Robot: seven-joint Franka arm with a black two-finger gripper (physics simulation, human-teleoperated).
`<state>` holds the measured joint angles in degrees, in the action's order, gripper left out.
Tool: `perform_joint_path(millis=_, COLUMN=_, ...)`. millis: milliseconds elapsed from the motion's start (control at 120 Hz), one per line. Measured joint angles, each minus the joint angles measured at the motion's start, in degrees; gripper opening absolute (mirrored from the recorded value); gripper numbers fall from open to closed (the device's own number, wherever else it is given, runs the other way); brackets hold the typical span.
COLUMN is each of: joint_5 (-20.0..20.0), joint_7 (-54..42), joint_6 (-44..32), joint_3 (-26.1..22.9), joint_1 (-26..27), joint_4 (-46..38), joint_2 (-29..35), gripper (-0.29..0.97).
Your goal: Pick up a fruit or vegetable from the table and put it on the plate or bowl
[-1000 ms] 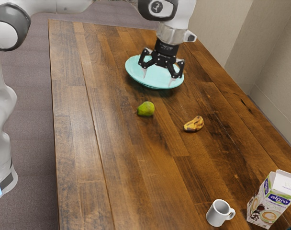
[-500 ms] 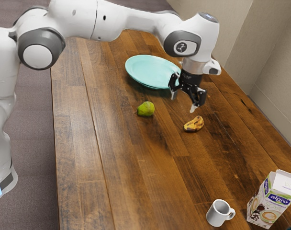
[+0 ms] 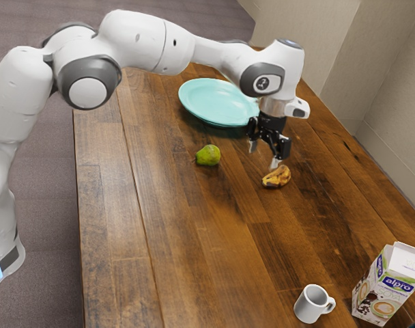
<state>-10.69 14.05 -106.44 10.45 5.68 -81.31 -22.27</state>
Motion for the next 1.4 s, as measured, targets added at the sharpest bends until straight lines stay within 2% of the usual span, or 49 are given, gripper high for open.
perform_joint_path(millis=133, joint_5=-0.10, joint_7=-3.07, joint_6=-2.20, joint_3=-2.80, joint_1=-3.23, joint_4=4.19, joint_2=-3.77, gripper=0.66)
perform_joint_path(millis=300, joint_5=-0.45, joint_7=-6.05, joint_6=-5.72, joint_3=-5.34, joint_1=-4.19, joint_4=4.83, joint_2=-6.26, gripper=0.65)
perform_joint_path(millis=575, joint_5=-2.15, joint_7=-9.44, joint_6=-10.24, joint_3=-6.19, joint_1=-5.31, joint_4=4.91, joint_2=-8.67, gripper=0.64)
perform_joint_path(millis=742, joint_5=-2.97, joint_7=-10.70, joint_6=-12.26, joint_3=-7.20, joint_1=-5.76, joint_4=4.84, joint_2=-9.36, gripper=0.53)
perform_joint_path(millis=792, joint_5=-3.42, joint_7=-11.01, joint_6=-12.69, joint_3=-7.23, joint_1=-5.83, joint_4=4.80, joint_2=-9.57, gripper=0.56)
perform_joint_path(millis=1175, joint_5=-7.31, joint_7=-12.70, joint_6=-13.92, joint_3=-7.11, joint_1=-6.54, joint_4=4.07, joint_2=-10.90, gripper=0.41)
perform_joint_path(millis=1317, joint_5=-9.01, joint_7=-12.81, joint_6=-14.03, joint_3=-7.04, joint_1=-6.27, joint_4=4.03, joint_2=-10.88, gripper=0.22)
perform_joint_path(millis=1400, joint_5=-9.39, joint_7=-12.52, joint_6=-14.08, joint_3=-7.00, joint_1=-6.11, joint_4=4.00, joint_2=-10.44, gripper=0.15)
